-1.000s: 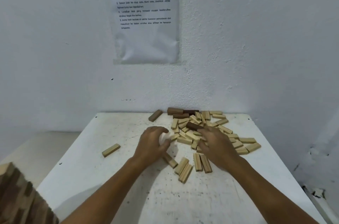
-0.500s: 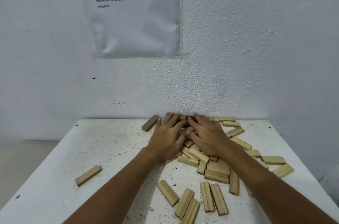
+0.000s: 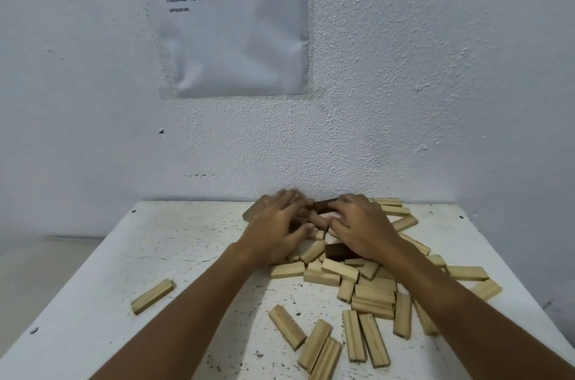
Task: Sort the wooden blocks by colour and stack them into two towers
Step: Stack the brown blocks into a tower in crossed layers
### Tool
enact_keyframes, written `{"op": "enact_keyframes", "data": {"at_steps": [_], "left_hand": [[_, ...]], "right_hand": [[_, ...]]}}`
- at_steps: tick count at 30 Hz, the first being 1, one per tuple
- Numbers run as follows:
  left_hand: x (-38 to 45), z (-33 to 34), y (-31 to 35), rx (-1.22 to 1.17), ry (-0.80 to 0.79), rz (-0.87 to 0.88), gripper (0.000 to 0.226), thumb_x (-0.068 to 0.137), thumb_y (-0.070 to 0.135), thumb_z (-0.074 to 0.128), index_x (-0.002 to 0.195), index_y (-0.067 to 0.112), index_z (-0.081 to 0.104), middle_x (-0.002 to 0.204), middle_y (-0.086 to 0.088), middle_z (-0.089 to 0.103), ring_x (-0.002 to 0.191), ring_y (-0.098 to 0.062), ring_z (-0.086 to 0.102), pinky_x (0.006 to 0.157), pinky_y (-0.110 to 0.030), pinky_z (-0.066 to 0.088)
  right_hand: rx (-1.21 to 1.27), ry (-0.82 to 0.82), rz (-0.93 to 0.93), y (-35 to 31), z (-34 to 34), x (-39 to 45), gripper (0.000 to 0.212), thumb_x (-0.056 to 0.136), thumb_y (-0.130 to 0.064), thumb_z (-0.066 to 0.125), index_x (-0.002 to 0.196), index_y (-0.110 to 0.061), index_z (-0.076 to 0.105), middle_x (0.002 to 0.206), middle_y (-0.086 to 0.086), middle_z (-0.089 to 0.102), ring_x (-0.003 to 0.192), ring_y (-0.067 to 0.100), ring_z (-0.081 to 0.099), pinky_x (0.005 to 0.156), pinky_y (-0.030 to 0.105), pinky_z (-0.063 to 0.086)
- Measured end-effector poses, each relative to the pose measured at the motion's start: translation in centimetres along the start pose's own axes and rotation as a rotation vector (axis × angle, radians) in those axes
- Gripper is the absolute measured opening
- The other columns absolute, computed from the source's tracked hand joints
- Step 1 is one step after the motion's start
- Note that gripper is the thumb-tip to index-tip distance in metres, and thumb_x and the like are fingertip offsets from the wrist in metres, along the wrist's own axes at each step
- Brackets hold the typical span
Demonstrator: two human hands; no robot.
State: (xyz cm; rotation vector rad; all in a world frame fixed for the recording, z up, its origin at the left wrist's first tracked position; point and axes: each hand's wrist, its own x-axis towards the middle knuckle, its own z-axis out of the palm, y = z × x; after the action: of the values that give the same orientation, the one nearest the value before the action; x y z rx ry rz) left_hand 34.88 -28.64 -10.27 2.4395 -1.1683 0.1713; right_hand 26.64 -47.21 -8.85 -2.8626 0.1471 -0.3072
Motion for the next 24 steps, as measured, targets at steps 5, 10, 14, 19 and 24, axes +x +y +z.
{"op": "enact_keyframes", "data": {"at_steps": [5, 10, 14, 19, 24], "left_hand": [[-1.2, 0.9, -0.4, 0.016, 0.002, -0.049, 0.069, 0.089, 0.059, 0.022, 0.135, 0.021, 0.056, 0.148, -0.002, 0.047, 0.142, -0.02, 0.034, 0.119, -0.036, 0.019], [-3.5, -0.4, 1.6, 0.176, 0.31, -0.014, 0.037, 0.085, 0.039, 0.042, 0.073, 0.02, 0.072, 0.072, 0.006, 0.07, 0.081, -0.017, 0.064, 0.096, -0.028, 0.029], [-4.3, -1.7, 1.5, 0.101, 0.337, -0.045, 0.03, 0.082, 0.036, 0.052, 0.069, 0.018, 0.072, 0.064, 0.007, 0.067, 0.074, -0.012, 0.062, 0.085, -0.033, 0.041], [-3.9, -1.5, -1.3, -0.044, 0.087, -0.147, 0.071, 0.079, 0.064, 0.043, 0.135, 0.022, 0.055, 0.152, -0.001, 0.039, 0.145, -0.025, 0.025, 0.115, -0.05, 0.027], [-3.8, -1.8, -0.4, 0.017, -0.191, -0.234, 0.062, 0.091, 0.066, 0.033, 0.14, 0.031, 0.047, 0.159, 0.002, 0.023, 0.15, -0.021, -0.002, 0.117, -0.052, 0.006]], "right_hand": [[-0.032, -0.101, -0.064, -1.2, 0.5, 0.2, 0.056, 0.093, -0.052, 0.033, 0.135, -0.02, 0.052, 0.139, 0.001, 0.049, 0.13, 0.021, 0.039, 0.107, 0.041, 0.035], [0.078, -0.047, -0.204, -1.0, -0.4, -2.1, 0.04, 0.094, -0.031, 0.055, 0.131, -0.02, 0.06, 0.136, -0.005, 0.054, 0.128, 0.016, 0.044, 0.103, 0.03, 0.036], [0.246, -0.072, -0.256, -0.4, -1.4, -3.6, 0.025, 0.088, -0.018, 0.06, 0.11, -0.018, 0.074, 0.121, -0.005, 0.066, 0.114, 0.01, 0.056, 0.096, 0.028, 0.045], [0.323, -0.021, -0.285, -1.0, -2.9, -5.8, 0.031, 0.088, -0.022, 0.064, 0.119, -0.022, 0.069, 0.126, -0.008, 0.063, 0.123, 0.006, 0.049, 0.103, 0.021, 0.036], [-0.001, -0.184, -0.26, -0.3, -0.8, -7.5, 0.052, 0.098, -0.057, 0.028, 0.146, -0.038, 0.037, 0.158, -0.012, 0.023, 0.149, 0.007, 0.002, 0.12, 0.035, -0.009]]}}
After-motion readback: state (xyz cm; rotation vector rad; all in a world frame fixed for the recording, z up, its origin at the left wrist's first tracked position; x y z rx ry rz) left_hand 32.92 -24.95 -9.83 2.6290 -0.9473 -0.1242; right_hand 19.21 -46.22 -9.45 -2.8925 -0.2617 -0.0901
